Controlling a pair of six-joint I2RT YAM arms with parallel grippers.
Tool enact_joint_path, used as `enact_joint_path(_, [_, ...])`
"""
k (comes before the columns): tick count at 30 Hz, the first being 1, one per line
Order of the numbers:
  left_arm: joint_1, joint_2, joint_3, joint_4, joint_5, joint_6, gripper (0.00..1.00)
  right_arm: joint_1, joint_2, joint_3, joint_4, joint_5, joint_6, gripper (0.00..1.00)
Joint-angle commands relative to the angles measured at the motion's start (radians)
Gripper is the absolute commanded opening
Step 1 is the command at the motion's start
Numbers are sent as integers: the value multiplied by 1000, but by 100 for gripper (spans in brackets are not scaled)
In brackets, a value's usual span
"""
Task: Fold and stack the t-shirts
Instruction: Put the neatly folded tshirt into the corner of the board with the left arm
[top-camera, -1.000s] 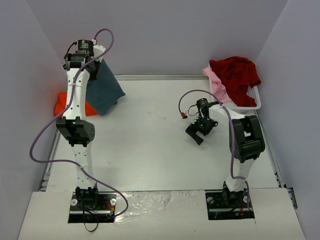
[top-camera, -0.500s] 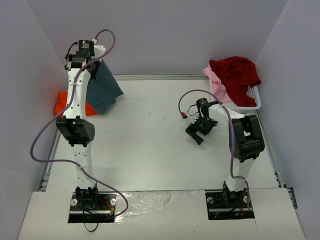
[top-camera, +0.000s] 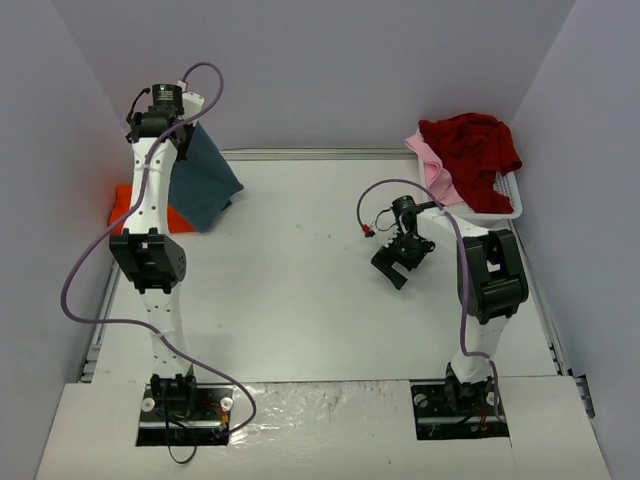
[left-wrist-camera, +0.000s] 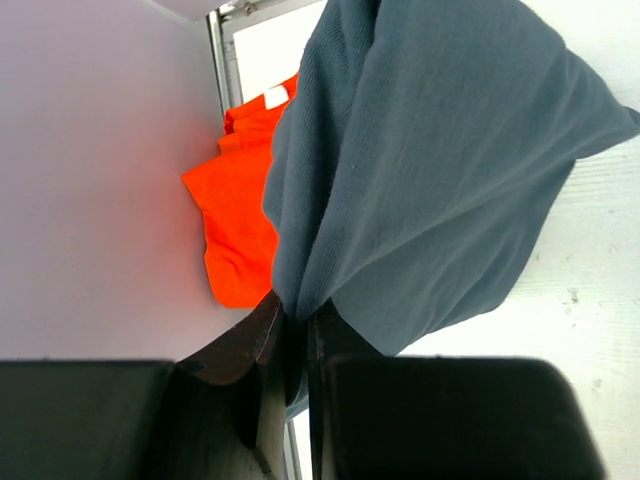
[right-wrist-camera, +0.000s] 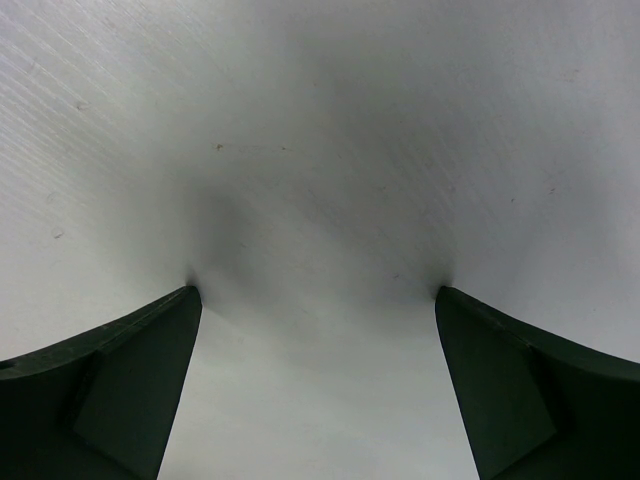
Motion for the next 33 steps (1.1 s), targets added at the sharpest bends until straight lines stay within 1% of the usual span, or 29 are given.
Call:
enact_joint_path(1, [59,-96,13,52,-10,-46,2,-3,95,-46,-34,-9,1,100])
enact_joint_path(6, [90,-119,-30,83,-13,-63,3,-3,101,-46,-32,-7,2,100])
enact_joint_path(9, [99,-168,-131,147,-27,-60,3,-6,104,-47,-31,-3,2,100])
enact_joint_path(10, [107,-180,-188,164,-29,-57,2,-7,104,-47,-31,-3,2,100])
enact_joint_path(13, [122,-214,-259,207,-30,-45,2,-10,105,-47,-31,-4,2,100])
enact_joint_path(17, [142,-219,-312,233,-29,-36,2,-16,110,-49,-31,-3,2,100])
enact_joint_path(21, [162,-223,-349,275,-26,-34,2,-19,121,-49,-31,-3,4,100])
enact_joint_path(31, [216,-186,-340,313,-39,-25,2,-25,142,-49,-32,2,8,100])
enact_joint_path(32, [219,-185,-339,318,-46,-22,3,-26,145,-49,-32,3,10,100])
enact_joint_path(33, [220,-182,-337,322,-52,-13,16,-26,147,-49,-34,4,8,100])
